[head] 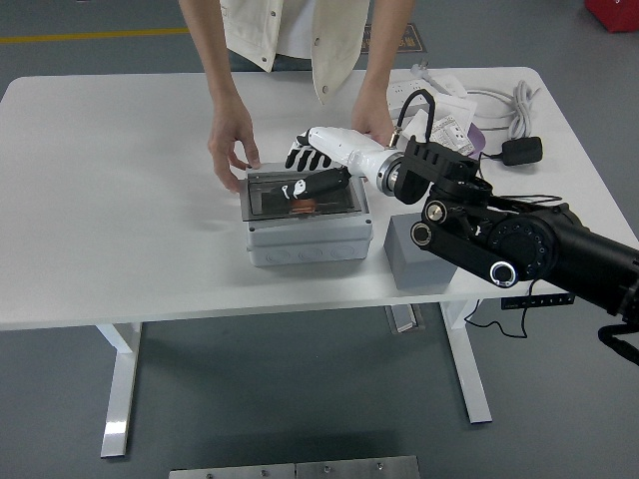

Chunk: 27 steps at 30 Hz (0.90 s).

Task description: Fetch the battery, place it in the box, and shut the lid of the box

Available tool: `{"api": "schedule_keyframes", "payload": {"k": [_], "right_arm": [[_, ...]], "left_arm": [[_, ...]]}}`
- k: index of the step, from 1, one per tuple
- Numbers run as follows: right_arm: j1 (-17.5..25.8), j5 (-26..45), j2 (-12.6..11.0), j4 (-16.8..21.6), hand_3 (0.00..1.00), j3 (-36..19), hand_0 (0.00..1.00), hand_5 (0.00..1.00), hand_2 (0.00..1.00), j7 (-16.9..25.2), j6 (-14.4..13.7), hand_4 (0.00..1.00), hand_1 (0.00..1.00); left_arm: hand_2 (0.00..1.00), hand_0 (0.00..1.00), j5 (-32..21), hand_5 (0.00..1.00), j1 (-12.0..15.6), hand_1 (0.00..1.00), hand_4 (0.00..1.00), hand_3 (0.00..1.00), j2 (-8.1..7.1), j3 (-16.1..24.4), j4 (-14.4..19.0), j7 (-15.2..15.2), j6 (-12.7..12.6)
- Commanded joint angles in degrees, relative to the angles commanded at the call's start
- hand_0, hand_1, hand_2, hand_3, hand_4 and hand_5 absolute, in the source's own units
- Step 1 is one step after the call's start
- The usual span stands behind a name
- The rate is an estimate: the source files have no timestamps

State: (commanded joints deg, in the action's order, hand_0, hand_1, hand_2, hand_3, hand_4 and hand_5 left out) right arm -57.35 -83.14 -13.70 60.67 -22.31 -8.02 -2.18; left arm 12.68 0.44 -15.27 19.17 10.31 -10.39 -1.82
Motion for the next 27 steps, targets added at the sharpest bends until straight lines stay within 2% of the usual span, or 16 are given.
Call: {"api": "schedule_keyframes", "payload": {"k": [4,7,8,9,13,16,19,20,21,26,27], "right_arm": [[4.36,-2.83,-2.40,4.48,0.634,-6.17,0.565,0.669,0.608,-0.14,2.23,0.994,0.595],[7.93,-5.43,-4.10,8.12,0.634,-11.22,0.565,0.669,0.608,0.44,2.46,0.994,0.595],[9.07,-6.19,-4.50,9.27,0.634,-12.93,0.565,0.669,0.608,0.66,2.40,0.994,0.595],[10.35,-6.88,-4.87,10.56,0.612,-14.86,0.497,0.674,0.575,0.87,2.29,0.992,0.547],[15.39,-8.65,-6.20,15.52,0.612,-22.48,0.497,0.674,0.575,2.64,1.13,0.992,0.547],[18.82,-7.18,-6.48,18.07,0.613,-27.88,0.509,0.679,0.586,5.30,-0.70,0.992,0.546],[21.47,-4.13,-6.18,18.25,0.613,-33.19,0.509,0.679,0.586,8.50,-2.47,0.992,0.546],[22.06,-2.85,-5.98,17.77,0.613,-34.92,0.509,0.679,0.586,9.65,-3.03,0.992,0.546],[22.44,-1.75,-5.85,17.43,0.623,-36.32,0.558,0.685,0.611,10.57,-3.40,0.990,0.584],[24.15,6.03,-5.84,15.10,0.623,-43.08,0.558,0.685,0.611,14.37,-5.75,0.990,0.584],[24.36,7.83,-5.94,14.52,0.614,-44.12,0.565,0.658,0.595,14.93,-6.09,0.948,0.585]], "left_arm": [[0.504,0.573,-0.23,0.002,0.11,0.587,0.523,0.555,0.16,-0.08,0.00,0.11,-0.02],[0.504,0.573,-0.62,0.002,0.37,0.587,0.523,0.555,0.36,-0.22,0.00,0.17,-0.10],[0.504,0.573,-0.65,0.002,0.45,0.587,0.523,0.555,0.42,-0.20,0.00,0.22,-0.11],[0.504,0.573,-0.75,0.002,0.53,0.587,0.523,0.555,0.46,-0.25,0.00,0.24,-0.11],[0.504,0.573,-0.75,0.002,0.85,0.587,0.523,0.555,0.66,0.11,0.00,0.42,-0.20],[0.504,0.573,-0.99,0.002,1.01,0.587,0.523,0.555,0.78,0.07,0.00,0.44,-0.23],[0.504,0.573,-1.12,0.002,1.10,0.587,0.523,0.555,0.90,0.09,0.00,0.47,-0.22],[0.504,0.573,-1.32,0.002,1.11,0.587,0.523,0.555,0.93,-0.01,0.00,0.44,-0.21],[0.504,0.573,-1.46,0.002,1.12,0.587,0.523,0.555,0.95,-0.09,0.00,0.41,-0.20],[0.504,0.573,-2.76,0.002,1.45,0.587,0.523,0.555,0.88,-0.76,0.00,0.52,-0.08],[0.504,0.573,-2.97,0.002,1.54,0.587,0.523,0.555,0.86,-0.85,0.00,0.60,-0.04]]}}
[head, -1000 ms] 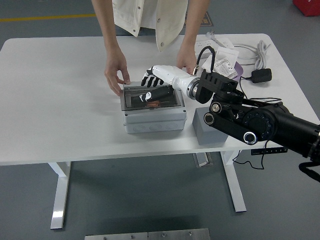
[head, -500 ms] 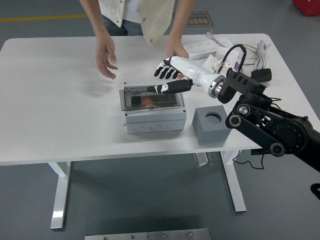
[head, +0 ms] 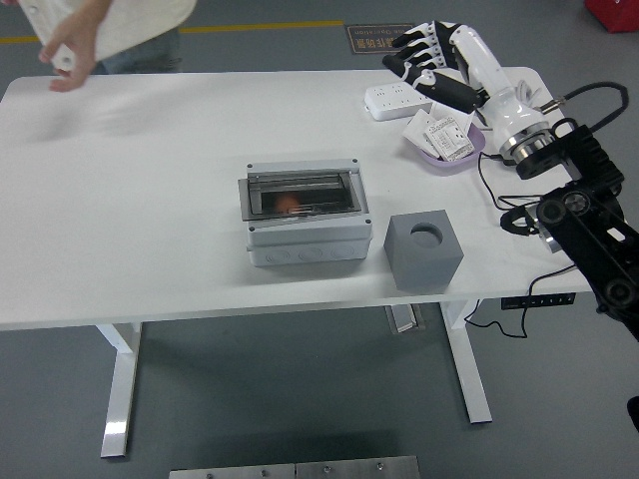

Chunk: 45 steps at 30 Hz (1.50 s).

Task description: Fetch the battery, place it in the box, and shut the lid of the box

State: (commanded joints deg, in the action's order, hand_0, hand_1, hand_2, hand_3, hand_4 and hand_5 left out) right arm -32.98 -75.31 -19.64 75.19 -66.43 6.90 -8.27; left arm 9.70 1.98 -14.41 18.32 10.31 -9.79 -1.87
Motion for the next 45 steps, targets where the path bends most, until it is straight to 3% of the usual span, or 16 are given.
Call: {"api": "schedule_keyframes", "payload": {"k": [12,13,14,36,45], "right_arm": [[2.10,17.16,-0.30,-7.57,0.633,-3.05,0.619,0.629,0.619,3.57,1.39,0.898,0.619],[2.30,17.93,-0.19,-7.82,0.697,-3.14,0.772,0.641,0.691,3.66,1.48,0.895,0.700],[2.44,18.37,-0.11,-7.97,0.697,-3.20,0.772,0.641,0.691,3.72,1.53,0.895,0.700],[4.44,19.04,0.12,-7.94,0.681,-3.48,0.768,0.666,0.680,3.63,2.37,0.905,0.686],[4.58,19.03,-0.04,-7.88,0.662,-3.75,0.750,0.632,0.668,3.56,2.35,0.865,0.670]], "left_arm": [[0.504,0.573,-1.26,0.002,0.00,0.587,0.523,0.555,-0.10,-0.57,0.00,-0.03,0.11],[0.504,0.573,-1.29,0.002,0.03,0.587,0.523,0.555,-0.10,-0.53,0.00,-0.04,0.09],[0.504,0.573,-1.33,0.002,0.05,0.587,0.523,0.555,-0.09,-0.52,0.00,-0.05,0.08],[0.504,0.573,-1.20,0.002,0.25,0.587,0.523,0.555,-0.45,0.30,0.00,0.28,-0.04],[0.504,0.573,-0.97,0.002,0.28,0.587,0.523,0.555,-0.45,0.60,0.00,0.42,-0.03]]}}
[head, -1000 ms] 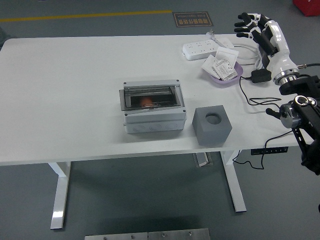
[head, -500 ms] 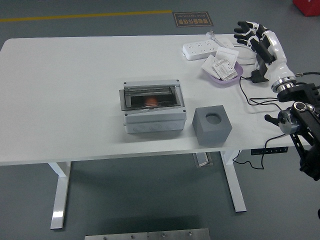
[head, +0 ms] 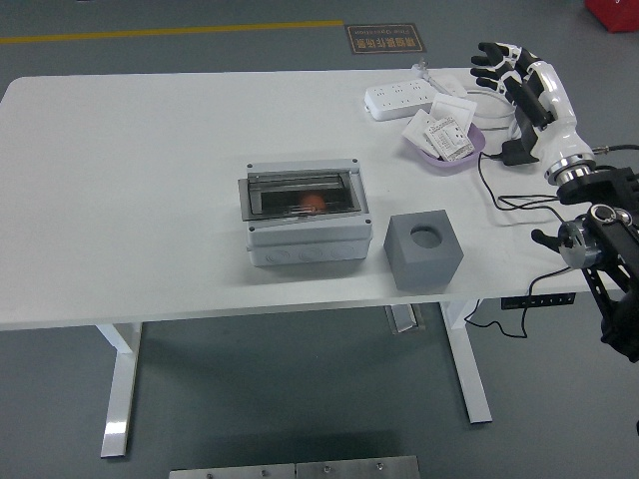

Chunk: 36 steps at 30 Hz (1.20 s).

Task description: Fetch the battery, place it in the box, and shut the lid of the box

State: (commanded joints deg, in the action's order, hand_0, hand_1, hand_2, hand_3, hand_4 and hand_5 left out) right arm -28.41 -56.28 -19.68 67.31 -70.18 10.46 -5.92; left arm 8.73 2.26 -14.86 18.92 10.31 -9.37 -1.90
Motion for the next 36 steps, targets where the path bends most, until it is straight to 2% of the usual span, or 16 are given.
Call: {"api": "schedule_keyframes", "payload": {"k": [21,32,33,36], "right_arm": [[0.01,-0.70,-0.16,0.35,0.658,-0.30,0.749,0.639,0.667,-0.75,0.22,0.856,0.672],[-0.07,-0.91,-0.26,0.38,0.679,-0.28,0.753,0.636,0.673,-1.08,0.35,0.848,0.673],[-0.07,-0.91,-0.26,0.38,0.721,-0.27,0.754,0.634,0.679,-1.09,0.35,0.846,0.672],[-0.06,-0.93,-0.29,0.40,0.721,-0.24,0.754,0.634,0.679,-1.16,0.36,0.846,0.672]], "left_arm": [[0.504,0.573,-0.86,0.002,0.24,0.587,0.523,0.555,0.14,-0.65,0.00,0.06,0.17],[0.504,0.573,-1.34,0.002,0.23,0.587,0.523,0.555,0.17,-1.16,0.00,0.02,0.19],[0.504,0.573,-1.41,0.002,0.24,0.587,0.523,0.555,0.18,-1.24,0.00,0.01,0.20],[0.504,0.573,-1.53,0.002,0.31,0.587,0.523,0.555,0.18,-1.36,0.00,0.03,0.20]]}}
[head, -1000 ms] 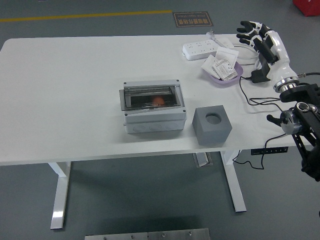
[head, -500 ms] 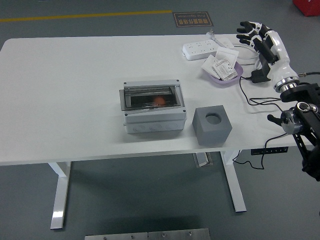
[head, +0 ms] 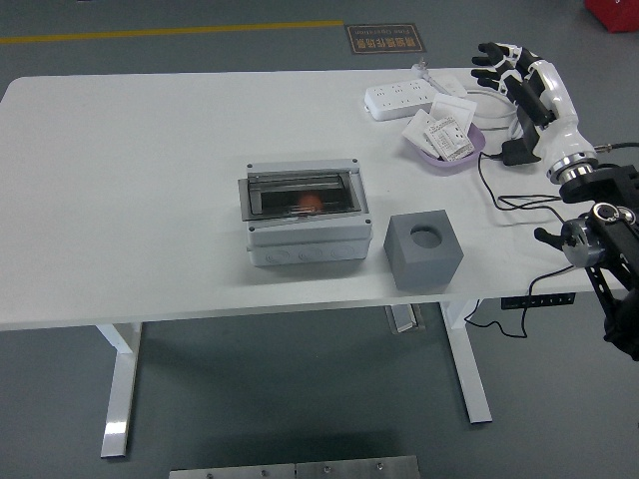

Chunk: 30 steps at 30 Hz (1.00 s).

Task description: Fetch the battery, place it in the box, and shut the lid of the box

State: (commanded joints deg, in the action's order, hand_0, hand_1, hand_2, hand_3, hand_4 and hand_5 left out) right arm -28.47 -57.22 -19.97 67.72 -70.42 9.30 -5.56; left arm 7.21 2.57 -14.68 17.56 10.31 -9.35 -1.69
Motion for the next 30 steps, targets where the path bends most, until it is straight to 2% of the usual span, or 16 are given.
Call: {"api": "schedule_keyframes", "payload": {"k": [30], "right_arm": [[0.07,-0.08,-0.02,0.15,0.733,0.02,0.755,0.624,0.683,-0.24,0.10,0.842,0.676]], "left_arm": [[0.504,0.573,-0.10,0.002,0.17,0.587,0.523,0.555,-0.14,-0.08,0.00,0.03,0.10]]}}
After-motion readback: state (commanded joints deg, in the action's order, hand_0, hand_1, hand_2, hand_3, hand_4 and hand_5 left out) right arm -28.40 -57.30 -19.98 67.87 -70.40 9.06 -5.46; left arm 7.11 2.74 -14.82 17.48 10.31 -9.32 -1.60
